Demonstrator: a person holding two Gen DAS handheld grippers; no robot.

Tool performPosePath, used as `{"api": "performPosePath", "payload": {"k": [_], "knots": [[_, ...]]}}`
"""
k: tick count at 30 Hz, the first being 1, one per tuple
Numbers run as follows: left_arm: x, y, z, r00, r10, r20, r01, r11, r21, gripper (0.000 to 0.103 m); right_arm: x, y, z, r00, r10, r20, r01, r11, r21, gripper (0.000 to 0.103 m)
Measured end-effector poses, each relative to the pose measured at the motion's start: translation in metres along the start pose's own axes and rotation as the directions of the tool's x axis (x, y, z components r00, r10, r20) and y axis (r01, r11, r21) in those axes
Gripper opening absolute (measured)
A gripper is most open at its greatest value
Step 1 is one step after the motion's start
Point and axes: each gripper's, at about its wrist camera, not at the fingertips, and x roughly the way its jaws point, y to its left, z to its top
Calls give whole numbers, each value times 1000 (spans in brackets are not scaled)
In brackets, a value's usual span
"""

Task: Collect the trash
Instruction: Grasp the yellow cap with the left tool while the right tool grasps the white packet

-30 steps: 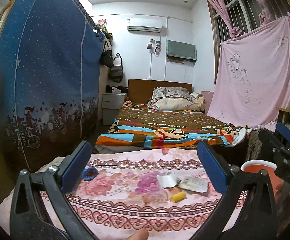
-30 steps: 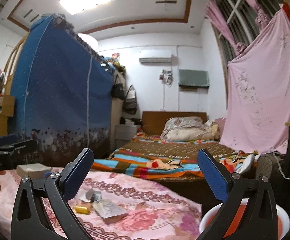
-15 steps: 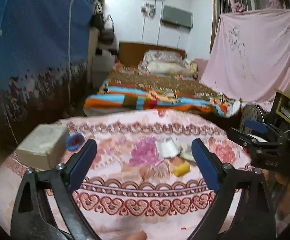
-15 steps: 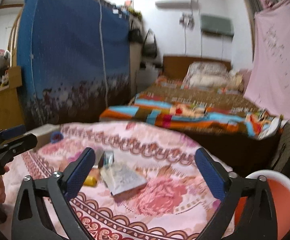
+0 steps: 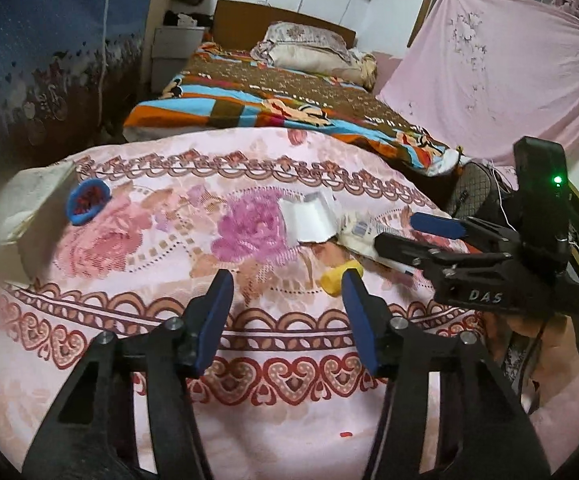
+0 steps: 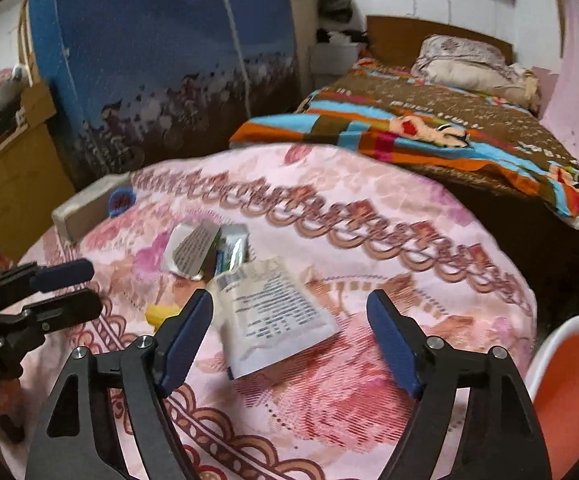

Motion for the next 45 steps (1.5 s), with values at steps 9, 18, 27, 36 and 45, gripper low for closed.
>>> {"api": "performPosePath", "payload": {"k": [9,18,27,36,45], "knots": [[12,-11,-2,998,-23,-66,25,999,32,32,7,3,0,999,28,-37,-29,999,-19,53],[33,-32,2,992,-13,-129,22,998,66,31,-7,-4,-2,999,17,34,-18,1000,19,50],[48,-47,7,986,77,-150,-70,996,53,16,-22,-17,-5,995,-25,96,16,995,96,50],[41,-51,5,991,67,-113,-60,996,67,15,-35,-24,-10,990,-30,140,11,990,139,50],[2,-60,5,996,37,78,-45,994,98,15,-68,-28,-19,955,-71,288,22,985,169,50]]}}
